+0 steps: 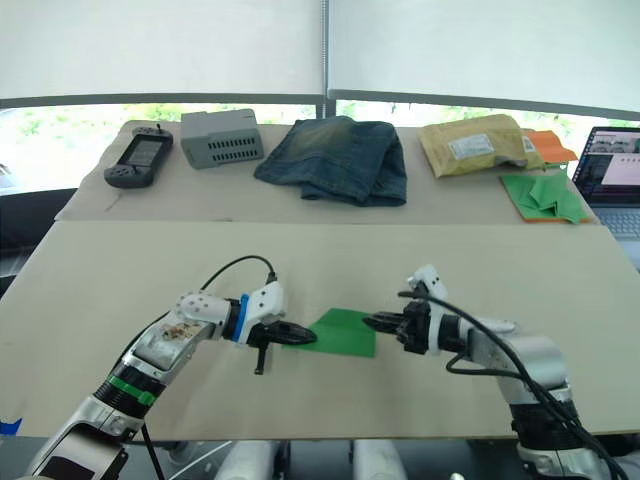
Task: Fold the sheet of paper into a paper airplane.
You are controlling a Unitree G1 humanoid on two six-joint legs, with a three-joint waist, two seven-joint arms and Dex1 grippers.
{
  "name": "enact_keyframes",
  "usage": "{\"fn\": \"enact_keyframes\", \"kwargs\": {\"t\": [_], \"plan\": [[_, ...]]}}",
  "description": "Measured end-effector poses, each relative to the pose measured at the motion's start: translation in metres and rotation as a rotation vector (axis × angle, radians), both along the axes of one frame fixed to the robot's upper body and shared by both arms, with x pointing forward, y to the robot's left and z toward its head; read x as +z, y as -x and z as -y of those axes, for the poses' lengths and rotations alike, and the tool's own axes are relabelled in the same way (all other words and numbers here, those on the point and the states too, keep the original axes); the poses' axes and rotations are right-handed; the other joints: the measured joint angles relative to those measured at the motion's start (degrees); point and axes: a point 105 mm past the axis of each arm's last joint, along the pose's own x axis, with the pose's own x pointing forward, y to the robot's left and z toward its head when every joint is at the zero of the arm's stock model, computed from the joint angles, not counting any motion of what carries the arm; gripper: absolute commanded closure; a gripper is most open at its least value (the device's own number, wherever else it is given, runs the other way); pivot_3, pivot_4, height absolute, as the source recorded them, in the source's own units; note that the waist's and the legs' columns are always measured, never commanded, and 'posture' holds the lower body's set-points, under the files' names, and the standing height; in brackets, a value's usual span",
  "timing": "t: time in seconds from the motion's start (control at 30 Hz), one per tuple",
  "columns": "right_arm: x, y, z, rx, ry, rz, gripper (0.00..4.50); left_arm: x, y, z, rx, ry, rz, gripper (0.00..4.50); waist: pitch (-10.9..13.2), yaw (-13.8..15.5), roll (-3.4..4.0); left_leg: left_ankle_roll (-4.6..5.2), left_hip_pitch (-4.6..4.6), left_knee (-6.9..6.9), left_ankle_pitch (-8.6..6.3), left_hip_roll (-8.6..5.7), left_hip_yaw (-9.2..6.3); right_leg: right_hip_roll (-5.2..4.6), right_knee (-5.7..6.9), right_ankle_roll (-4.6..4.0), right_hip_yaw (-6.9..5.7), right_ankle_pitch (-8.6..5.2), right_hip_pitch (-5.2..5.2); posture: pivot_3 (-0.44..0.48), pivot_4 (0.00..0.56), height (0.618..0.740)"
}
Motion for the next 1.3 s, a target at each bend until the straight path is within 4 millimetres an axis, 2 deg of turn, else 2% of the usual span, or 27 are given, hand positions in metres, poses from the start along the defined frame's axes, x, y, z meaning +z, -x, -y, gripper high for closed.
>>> {"fn": "enact_keyframes", "kwargs": {"t": [0.17,0.33,0.47,0.67,0.87,1.07,1.13,1.23,1.3], "plan": [[0.005,0.010,-0.005,0.120,0.112,0.200,4.47,0.000,0.000,0.000,-0.006,-0.002,0.008,4.50,0.00,0.01,0.00,0.00,0.00,0.00,0.00,0.00,0.00,0.01,-0.01,0.02,0.00,-0.01,0.00,0.000,0.150,0.728],[0.002,0.020,-0.010,0.254,0.248,0.434,4.47,0.000,0.000,0.000,-0.014,-0.007,0.011,4.50,0.00,0.03,0.00,0.00,0.02,0.00,0.00,0.00,0.00,0.01,-0.01,0.02,-0.01,-0.02,0.00,0.000,0.150,0.728],[-0.005,0.019,-0.013,0.386,0.429,0.735,4.47,0.000,-0.001,-0.001,-0.019,-0.013,0.007,4.50,0.00,0.00,0.00,0.00,0.09,-0.01,0.00,-0.01,0.05,0.01,-0.02,0.02,-0.01,-0.02,0.03,0.000,0.150,0.728],[-0.008,0.022,-0.013,0.533,0.576,1.112,4.47,0.000,-0.001,-0.001,-0.021,-0.014,0.007,4.50,0.00,0.03,0.00,0.00,0.13,-0.01,0.00,-0.01,0.07,0.01,0.00,0.01,0.01,-0.02,0.06,0.000,0.150,0.728],[-0.022,0.036,-0.009,0.569,0.589,1.233,4.47,0.000,-0.001,-0.003,-0.023,-0.020,0.008,4.50,0.00,0.03,0.00,0.00,0.15,-0.01,0.00,-0.01,0.07,0.01,0.02,-0.03,0.05,-0.03,0.07,0.000,0.150,0.728],[-0.033,0.035,-0.005,0.568,0.625,1.276,4.47,0.000,-0.001,-0.005,-0.015,-0.024,-0.001,4.50,-0.04,0.02,-0.07,0.00,0.29,-0.01,0.00,-0.01,0.08,0.01,0.02,-0.07,0.06,-0.06,0.20,0.000,0.150,0.728],[-0.033,0.033,-0.007,0.563,0.627,1.286,4.47,0.001,-0.001,-0.008,0.008,0.002,-0.054,4.50,-0.11,-0.06,-0.21,0.00,0.36,-0.01,0.00,0.01,0.07,0.02,0.03,-0.18,0.06,-0.12,0.25,0.000,0.150,0.728],[-0.033,0.033,-0.007,0.559,0.626,1.291,4.47,0.011,-0.004,-0.014,0.054,0.081,-0.133,4.50,-0.12,-0.23,-0.32,0.00,0.37,0.00,0.00,0.03,0.07,0.02,0.06,-0.21,0.05,-0.13,0.24,0.000,0.150,0.728],[-0.034,0.033,-0.008,0.557,0.623,1.291,4.47,0.027,-0.010,-0.019,0.091,0.163,-0.160,4.50,-0.13,-0.24,-0.45,0.00,0.38,0.00,0.00,0.05,0.06,0.04,0.07,-0.18,0.04,-0.11,0.23,0.000,0.150,0.728]]}}
